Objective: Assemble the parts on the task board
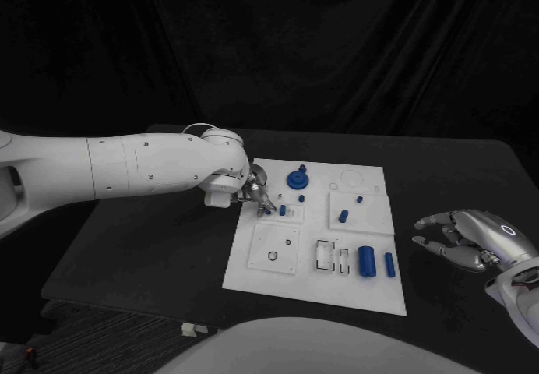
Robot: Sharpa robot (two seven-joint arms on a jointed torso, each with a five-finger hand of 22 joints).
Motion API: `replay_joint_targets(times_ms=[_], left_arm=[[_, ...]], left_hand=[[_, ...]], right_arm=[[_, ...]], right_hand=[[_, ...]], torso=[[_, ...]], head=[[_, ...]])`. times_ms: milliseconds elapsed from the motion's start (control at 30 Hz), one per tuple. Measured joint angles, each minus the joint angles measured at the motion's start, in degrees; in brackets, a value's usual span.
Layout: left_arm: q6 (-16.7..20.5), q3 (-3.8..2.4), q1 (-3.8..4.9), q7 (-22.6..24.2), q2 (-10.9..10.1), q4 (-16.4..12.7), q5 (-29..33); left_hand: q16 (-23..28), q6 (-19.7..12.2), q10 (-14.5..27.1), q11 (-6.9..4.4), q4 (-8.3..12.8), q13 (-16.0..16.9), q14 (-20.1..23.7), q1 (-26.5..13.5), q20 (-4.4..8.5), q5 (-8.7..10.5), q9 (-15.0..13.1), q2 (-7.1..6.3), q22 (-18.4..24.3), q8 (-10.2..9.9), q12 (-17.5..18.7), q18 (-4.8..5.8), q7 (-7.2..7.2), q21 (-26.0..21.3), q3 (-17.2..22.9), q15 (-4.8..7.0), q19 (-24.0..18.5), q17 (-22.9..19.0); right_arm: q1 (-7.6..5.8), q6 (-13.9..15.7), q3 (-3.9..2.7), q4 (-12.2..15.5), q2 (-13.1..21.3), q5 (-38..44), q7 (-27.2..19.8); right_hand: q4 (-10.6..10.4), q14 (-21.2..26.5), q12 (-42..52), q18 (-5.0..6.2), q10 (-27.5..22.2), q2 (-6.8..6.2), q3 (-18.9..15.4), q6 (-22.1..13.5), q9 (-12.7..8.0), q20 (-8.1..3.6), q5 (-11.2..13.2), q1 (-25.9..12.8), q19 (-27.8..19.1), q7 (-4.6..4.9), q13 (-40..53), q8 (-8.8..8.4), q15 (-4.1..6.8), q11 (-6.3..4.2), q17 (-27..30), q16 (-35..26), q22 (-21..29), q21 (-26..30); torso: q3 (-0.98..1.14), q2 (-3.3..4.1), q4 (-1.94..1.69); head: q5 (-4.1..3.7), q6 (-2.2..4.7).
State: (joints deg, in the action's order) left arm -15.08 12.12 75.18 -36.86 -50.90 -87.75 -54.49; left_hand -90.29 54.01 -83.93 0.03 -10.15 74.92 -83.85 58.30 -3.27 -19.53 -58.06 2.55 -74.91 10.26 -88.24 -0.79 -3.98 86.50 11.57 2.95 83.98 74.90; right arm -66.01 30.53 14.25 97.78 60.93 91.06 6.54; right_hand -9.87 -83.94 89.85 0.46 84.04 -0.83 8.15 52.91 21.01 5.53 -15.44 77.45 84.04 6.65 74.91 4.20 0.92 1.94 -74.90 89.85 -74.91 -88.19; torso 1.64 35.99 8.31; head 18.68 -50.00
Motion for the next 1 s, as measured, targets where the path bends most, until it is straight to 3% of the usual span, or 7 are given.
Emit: replay_joint_targets(times_ms=[367,500,567,667,1000], left_arm=[[0.15,0.05,-0.04,0.39,0.31,-0.20,-0.02],[0.19,0.07,-0.04,0.52,0.45,-0.07,-0.02],[0.22,0.07,-0.05,0.60,0.51,-0.02,-0.01],[0.32,0.07,-0.05,0.76,0.64,0.02,0.04],[0.91,0.14,-0.13,1.26,0.52,0.03,0.06]], left_hand=[[0.00,0.47,0.00,0.00,2.13,0.00,0.00,1.85,0.00,-2.88,1.35,-0.24,0.00,-0.76,0.65,0.00,0.09,-0.22,1.83,0.00,0.00,0.04],[0.00,0.88,0.00,0.00,4.03,0.00,0.00,3.24,0.00,-5.95,1.88,-0.41,0.00,-1.14,0.72,0.00,0.27,-0.22,3.73,0.00,0.00,0.04],[0.00,1.11,0.00,0.00,5.47,0.00,0.00,3.87,0.00,-5.33,2.03,-0.34,0.00,-1.14,0.88,0.00,0.28,-0.22,5.20,0.00,0.00,0.04],[0.00,1.48,0.00,0.00,8.12,0.00,0.00,4.21,0.00,-5.25,2.11,-0.50,0.00,-1.11,1.14,0.00,0.05,-0.43,10.67,0.00,0.00,0.04],[0.00,1.89,0.00,0.00,6.65,0.00,0.00,3.63,0.00,-7.15,1.35,-0.65,0.00,-0.71,1.33,0.00,-0.15,-0.45,14.35,0.00,0.00,0.04]], right_arm=[[0.01,-0.04,0.00,0.00,-0.05,0.00,0.03],[0.01,-0.07,0.00,0.00,-0.06,0.00,0.04],[0.01,-0.08,0.00,0.00,-0.06,0.00,0.05],[0.01,-0.12,0.00,0.00,-0.03,0.00,0.06],[0.02,-0.25,0.00,0.03,0.03,0.00,0.14]], right_hand=[[-0.01,0.00,0.00,-0.01,0.00,0.23,0.32,0.00,-0.04,0.00,-0.76,0.23,0.00,0.00,0.00,0.00,0.00,0.00,0.00,0.00,-0.04,0.00],[0.00,0.00,0.00,0.00,0.00,0.23,0.31,0.00,-0.04,0.00,-0.93,0.23,0.00,0.00,0.00,0.00,0.00,0.00,0.00,0.00,-0.04,0.00],[0.15,0.00,0.00,0.00,0.00,0.23,0.47,0.00,-0.04,0.00,-1.21,0.23,0.00,0.00,0.00,0.00,0.00,0.00,0.00,0.00,-0.04,0.00],[0.15,0.00,0.00,0.00,0.00,0.23,0.47,0.00,-0.10,0.00,-1.40,0.23,0.00,0.00,0.00,0.00,0.00,0.00,0.00,0.00,-0.04,0.00],[0.41,0.00,0.00,0.00,0.00,0.53,0.73,0.20,-0.11,0.00,-2.26,0.53,0.00,0.20,0.00,0.00,0.00,0.00,0.00,0.00,-0.03,0.00]], torso=[[0.03,0.02,-0.02],[0.03,0.02,-0.01],[0.03,0.02,0.02],[0.04,-0.01,0.05],[0.03,-0.05,0.05]], head=[[0.23,0.00],[0.24,0.00],[0.24,0.00],[0.13,0.00],[0.01,0.00]])
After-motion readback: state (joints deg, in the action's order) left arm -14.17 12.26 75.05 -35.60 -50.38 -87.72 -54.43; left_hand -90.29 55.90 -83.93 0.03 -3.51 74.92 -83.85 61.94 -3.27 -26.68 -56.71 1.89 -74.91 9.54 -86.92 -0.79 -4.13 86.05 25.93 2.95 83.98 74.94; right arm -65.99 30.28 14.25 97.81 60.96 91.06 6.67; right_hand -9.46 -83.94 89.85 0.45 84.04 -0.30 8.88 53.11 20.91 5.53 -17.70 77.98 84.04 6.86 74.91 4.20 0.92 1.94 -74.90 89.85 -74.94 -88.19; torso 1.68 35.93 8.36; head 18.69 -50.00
